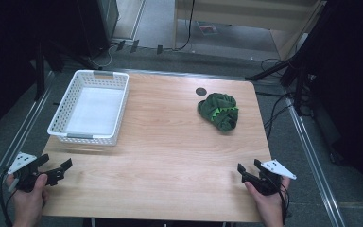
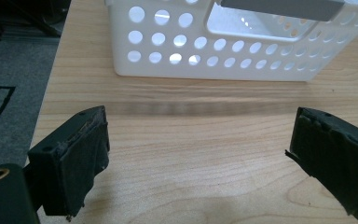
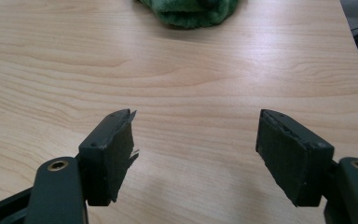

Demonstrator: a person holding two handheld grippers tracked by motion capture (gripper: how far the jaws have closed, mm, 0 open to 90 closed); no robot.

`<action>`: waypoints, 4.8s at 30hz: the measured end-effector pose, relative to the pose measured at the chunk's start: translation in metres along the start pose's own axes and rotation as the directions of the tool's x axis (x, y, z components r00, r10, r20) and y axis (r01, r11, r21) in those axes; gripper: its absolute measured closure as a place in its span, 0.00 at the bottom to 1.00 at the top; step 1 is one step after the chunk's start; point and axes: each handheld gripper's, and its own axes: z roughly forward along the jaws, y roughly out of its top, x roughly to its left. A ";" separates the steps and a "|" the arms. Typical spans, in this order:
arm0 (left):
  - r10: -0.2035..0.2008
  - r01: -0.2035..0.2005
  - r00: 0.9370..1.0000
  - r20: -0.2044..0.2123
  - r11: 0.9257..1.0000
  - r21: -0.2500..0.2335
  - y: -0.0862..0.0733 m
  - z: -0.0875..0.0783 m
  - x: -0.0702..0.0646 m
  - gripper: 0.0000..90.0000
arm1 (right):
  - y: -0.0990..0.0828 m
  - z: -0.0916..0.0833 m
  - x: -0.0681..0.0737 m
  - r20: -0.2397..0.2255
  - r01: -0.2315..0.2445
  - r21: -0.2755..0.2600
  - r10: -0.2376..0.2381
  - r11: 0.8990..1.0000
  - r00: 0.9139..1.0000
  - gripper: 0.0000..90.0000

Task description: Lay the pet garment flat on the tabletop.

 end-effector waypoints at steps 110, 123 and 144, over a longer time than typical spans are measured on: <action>0.593 -0.711 0.561 0.578 0.703 -0.031 -0.024 0.076 -0.308 0.37 | 0.079 0.031 0.104 -0.354 0.145 -0.038 -0.149 0.989 0.923 0.62; 0.399 -0.413 0.671 0.625 0.901 -0.131 0.043 0.050 -0.259 0.97 | 0.088 0.010 0.111 -0.560 0.138 -0.227 -0.245 0.964 0.791 0.49; 0.251 -0.227 0.715 0.652 0.966 -0.123 0.094 0.027 -0.222 0.90 | 0.092 -0.003 0.170 -0.770 0.269 -0.219 -0.336 0.938 0.542 0.90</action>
